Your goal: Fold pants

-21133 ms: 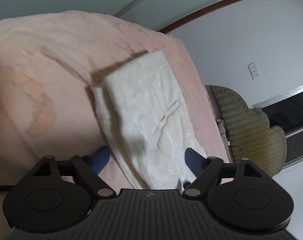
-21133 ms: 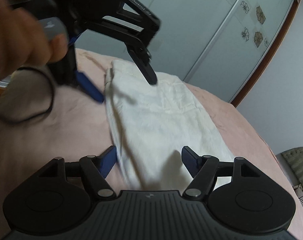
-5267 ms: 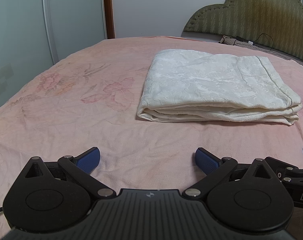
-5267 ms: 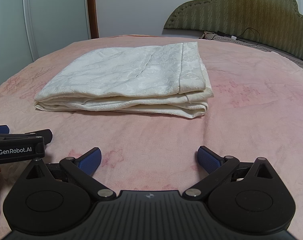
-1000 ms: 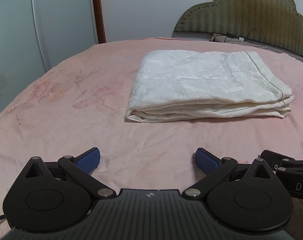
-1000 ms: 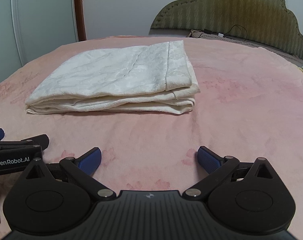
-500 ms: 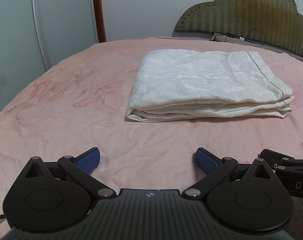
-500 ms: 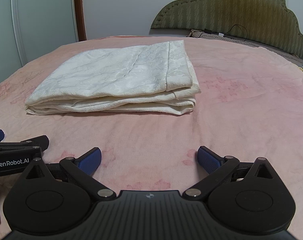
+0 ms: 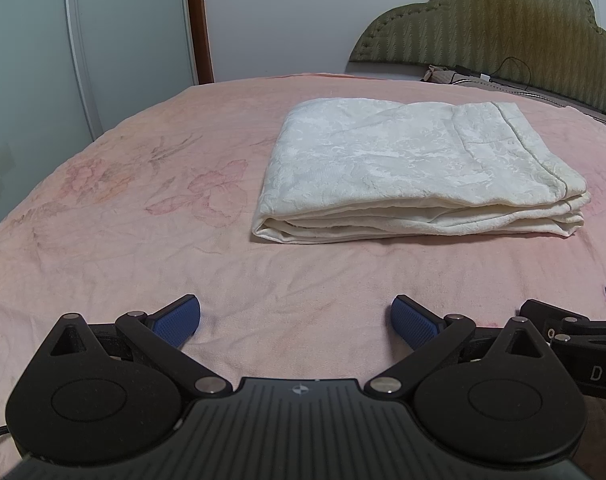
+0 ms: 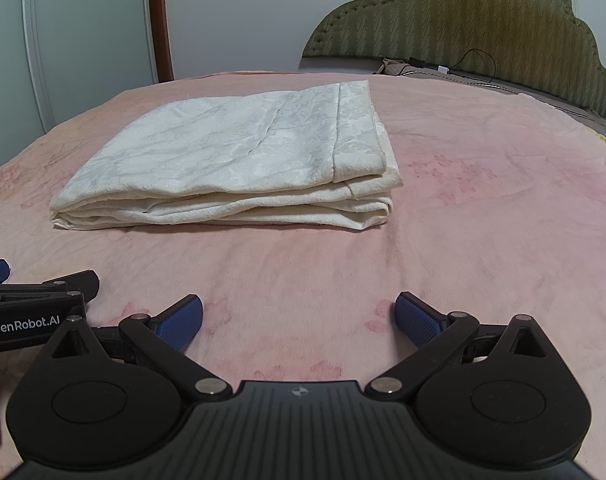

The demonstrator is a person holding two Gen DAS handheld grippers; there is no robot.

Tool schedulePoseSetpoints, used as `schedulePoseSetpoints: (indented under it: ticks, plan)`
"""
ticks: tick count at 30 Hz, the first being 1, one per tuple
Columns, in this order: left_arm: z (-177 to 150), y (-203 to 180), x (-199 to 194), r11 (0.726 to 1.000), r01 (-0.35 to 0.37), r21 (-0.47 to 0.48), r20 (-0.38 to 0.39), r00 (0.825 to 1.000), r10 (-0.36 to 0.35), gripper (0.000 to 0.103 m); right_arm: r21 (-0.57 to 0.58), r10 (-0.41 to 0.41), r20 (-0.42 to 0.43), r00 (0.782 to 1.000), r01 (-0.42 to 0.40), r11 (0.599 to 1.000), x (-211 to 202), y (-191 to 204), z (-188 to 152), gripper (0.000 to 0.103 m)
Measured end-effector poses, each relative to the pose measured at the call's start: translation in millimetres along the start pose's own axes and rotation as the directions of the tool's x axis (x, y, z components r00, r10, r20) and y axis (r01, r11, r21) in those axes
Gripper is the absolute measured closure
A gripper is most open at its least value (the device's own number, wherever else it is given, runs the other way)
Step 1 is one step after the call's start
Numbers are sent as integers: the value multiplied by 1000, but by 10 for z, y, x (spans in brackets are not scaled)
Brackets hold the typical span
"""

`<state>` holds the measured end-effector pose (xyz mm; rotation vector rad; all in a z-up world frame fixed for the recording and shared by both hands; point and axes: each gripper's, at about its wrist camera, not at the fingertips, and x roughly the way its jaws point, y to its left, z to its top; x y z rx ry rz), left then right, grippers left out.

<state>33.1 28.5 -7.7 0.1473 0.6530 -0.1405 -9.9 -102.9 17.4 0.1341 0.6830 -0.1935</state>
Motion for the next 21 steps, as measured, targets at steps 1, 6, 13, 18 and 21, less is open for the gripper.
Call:
schedulePoseSetpoints:
  ticks: [1,6,13,18,21]
  plan:
    - [0,0,0,1000,0,-1,0,1000,0,0,-1,-1,0,1000,1,1000,2,2,-1,0]
    - [6,6,2,1000,4,-7,-4,1000,-4,0,2,6,1,1000,-6,1000,-5,-9,-4,0]
    - [6,9,4,1000,6,-10,-5,1000,-6,0,-5,1,-1,1000,-1,1000,1,0,-6,0]
    - [10,5,-1,1000,3,0,1,1000,-3,0,-5,1,-1,1000,-1,1000,1,1,-7,0]
    - [10,-5,-25,1000,0,6,10,1000,0,0,-2,7,1,1000,-7,1000,-2,-3,-6,0]
